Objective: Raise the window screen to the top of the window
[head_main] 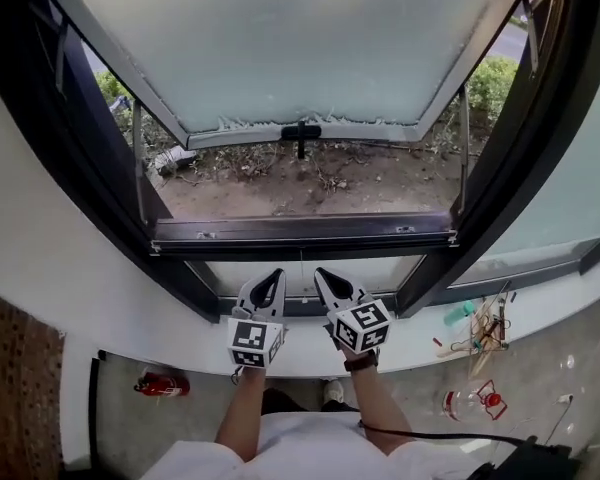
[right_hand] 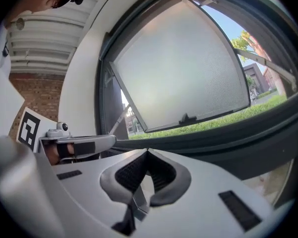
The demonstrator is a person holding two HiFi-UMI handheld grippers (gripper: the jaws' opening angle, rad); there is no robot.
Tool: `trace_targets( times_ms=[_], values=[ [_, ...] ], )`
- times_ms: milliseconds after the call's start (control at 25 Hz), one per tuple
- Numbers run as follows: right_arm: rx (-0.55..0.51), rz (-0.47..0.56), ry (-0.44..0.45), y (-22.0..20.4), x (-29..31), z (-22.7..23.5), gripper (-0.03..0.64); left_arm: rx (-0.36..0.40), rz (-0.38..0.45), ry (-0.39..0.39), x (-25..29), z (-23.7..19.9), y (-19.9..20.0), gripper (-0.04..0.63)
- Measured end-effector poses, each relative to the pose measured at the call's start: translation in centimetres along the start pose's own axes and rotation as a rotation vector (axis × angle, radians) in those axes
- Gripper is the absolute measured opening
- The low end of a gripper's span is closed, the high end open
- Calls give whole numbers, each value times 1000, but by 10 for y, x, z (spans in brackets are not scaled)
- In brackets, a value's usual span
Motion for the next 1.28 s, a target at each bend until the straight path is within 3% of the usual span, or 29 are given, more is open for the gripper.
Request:
trace_targets(
  times_ms=[80,280,440,520,640,720,800,920,1120,1280],
  values=[
    [35,-14,-23,-12,8,16,2,21,-17,-7,9,-7,-6,0],
    [11,-93,-97,-29,31,40,2,113,-17,-81,32,-19,1,0],
    [-12,-100,-101,-27,44,42,3,170,-15,-125,45,-33,4,0],
    [-22,-122,-106,-35,48,39,7,291,-15,-149,47,-34,-2,0],
    [-20,-178,-127,-57,52,34,130,549,-30,-195,45,-24,-16,0],
    [-6,-184,-136,-68,57,35,187,612,-61,-216,47,-22,-23,0],
    [-8,-184,-131,-75,65,35,192,655,-95,-235,50,-22,-31,5],
    [-16,-188,-123,-86,81,35,192,722,-145,-253,57,-25,-41,87],
    [-3,-123,-160,-96,86,39,189,917,-228,-262,63,-27,-51,124],
    [22,-234,-152,-124,91,44,189,976,-242,-209,69,-32,-56,124]
  ],
)
Point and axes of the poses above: the fingertips, and each gripper's own axes: x forward along the fingers, z to its right, y out of its top, the point moved 3 cm from there along -x, backward along the fingers, and after that the axes turned 7 degrees about y, right-handed, at the moved point
